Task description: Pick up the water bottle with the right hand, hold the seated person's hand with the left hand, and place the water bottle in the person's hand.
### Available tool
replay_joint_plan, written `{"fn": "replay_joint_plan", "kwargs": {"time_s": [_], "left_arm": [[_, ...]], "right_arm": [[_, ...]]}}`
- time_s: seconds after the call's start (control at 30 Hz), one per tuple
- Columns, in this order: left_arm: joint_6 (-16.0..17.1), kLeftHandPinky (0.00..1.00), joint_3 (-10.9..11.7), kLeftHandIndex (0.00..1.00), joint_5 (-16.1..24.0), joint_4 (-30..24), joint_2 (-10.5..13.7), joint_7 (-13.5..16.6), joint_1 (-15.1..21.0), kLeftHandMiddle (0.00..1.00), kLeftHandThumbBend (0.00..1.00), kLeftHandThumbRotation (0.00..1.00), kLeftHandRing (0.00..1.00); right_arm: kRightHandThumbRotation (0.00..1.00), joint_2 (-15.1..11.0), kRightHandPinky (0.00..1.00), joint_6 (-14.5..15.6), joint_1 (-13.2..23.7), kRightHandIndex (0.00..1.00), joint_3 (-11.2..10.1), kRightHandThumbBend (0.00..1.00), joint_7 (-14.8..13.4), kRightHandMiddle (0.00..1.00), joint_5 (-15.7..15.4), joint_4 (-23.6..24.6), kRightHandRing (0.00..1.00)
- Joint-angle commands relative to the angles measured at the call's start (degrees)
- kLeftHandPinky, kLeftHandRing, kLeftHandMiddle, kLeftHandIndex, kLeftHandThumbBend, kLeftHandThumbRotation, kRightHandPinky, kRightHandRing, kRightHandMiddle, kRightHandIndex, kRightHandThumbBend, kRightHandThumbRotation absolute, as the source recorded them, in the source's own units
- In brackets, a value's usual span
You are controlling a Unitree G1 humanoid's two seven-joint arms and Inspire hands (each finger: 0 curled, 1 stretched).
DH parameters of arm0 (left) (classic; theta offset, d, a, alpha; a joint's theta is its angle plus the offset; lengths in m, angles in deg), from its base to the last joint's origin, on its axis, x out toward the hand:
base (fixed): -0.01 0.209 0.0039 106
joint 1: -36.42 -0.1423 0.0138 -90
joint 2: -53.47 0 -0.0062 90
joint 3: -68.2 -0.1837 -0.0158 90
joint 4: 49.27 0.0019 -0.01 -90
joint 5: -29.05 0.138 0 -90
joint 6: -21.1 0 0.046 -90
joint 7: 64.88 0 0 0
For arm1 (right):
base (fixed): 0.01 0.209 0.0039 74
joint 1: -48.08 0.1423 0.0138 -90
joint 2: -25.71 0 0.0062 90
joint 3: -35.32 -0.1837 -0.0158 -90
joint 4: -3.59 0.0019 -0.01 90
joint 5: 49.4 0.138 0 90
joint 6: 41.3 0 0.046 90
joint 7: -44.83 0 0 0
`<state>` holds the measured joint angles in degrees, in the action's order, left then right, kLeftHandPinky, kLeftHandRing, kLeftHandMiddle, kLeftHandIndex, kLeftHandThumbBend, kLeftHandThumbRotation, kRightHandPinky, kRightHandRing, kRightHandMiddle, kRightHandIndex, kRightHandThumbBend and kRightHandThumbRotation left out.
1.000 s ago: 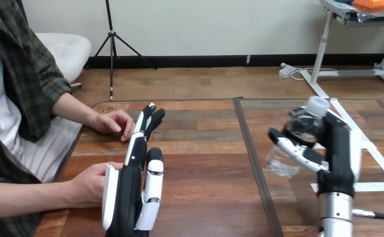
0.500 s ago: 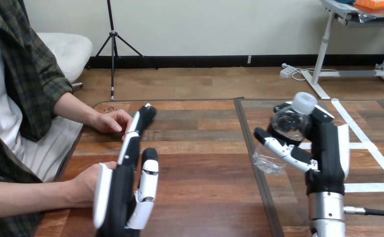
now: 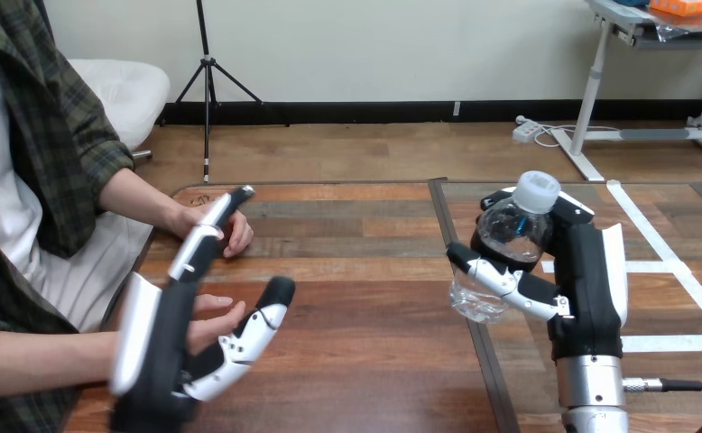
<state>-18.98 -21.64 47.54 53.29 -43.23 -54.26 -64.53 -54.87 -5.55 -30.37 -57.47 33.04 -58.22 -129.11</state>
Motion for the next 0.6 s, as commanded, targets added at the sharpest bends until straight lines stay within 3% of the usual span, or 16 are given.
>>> {"fn": "replay_joint_plan", "kwargs": {"time_s": [0.0,0.1,0.33,0.57], "left_arm": [[-1.89,0.86,2.28,0.87,1.33,-5.63,2.93,-1.00,1.81,0.91,0.73,0.00,0.90],[-3.19,0.85,3.30,0.86,1.73,-6.73,4.17,-1.45,1.43,0.90,0.78,0.00,0.89],[-13.50,0.82,7.51,0.84,14.61,-14.36,5.94,1.76,-1.25,0.89,0.87,0.00,0.87],[-20.72,0.77,9.16,0.82,25.31,-17.94,7.69,5.88,-2.36,0.86,0.95,0.00,0.84]], "right_arm": [[0.00,0.75,0.42,0.37,2.09,0.50,0.38,0.72,0.49,0.49,0.13,5.65,0.44],[0.00,0.86,0.41,0.87,1.91,0.50,0.63,0.72,1.05,0.48,0.26,6.07,0.44],[0.00,0.96,0.41,1.33,1.81,0.50,0.96,0.71,1.72,0.48,-0.06,5.88,0.44],[0.00,0.85,0.41,1.49,1.86,0.50,1.13,0.70,2.75,0.48,0.23,5.27,0.44]]}}
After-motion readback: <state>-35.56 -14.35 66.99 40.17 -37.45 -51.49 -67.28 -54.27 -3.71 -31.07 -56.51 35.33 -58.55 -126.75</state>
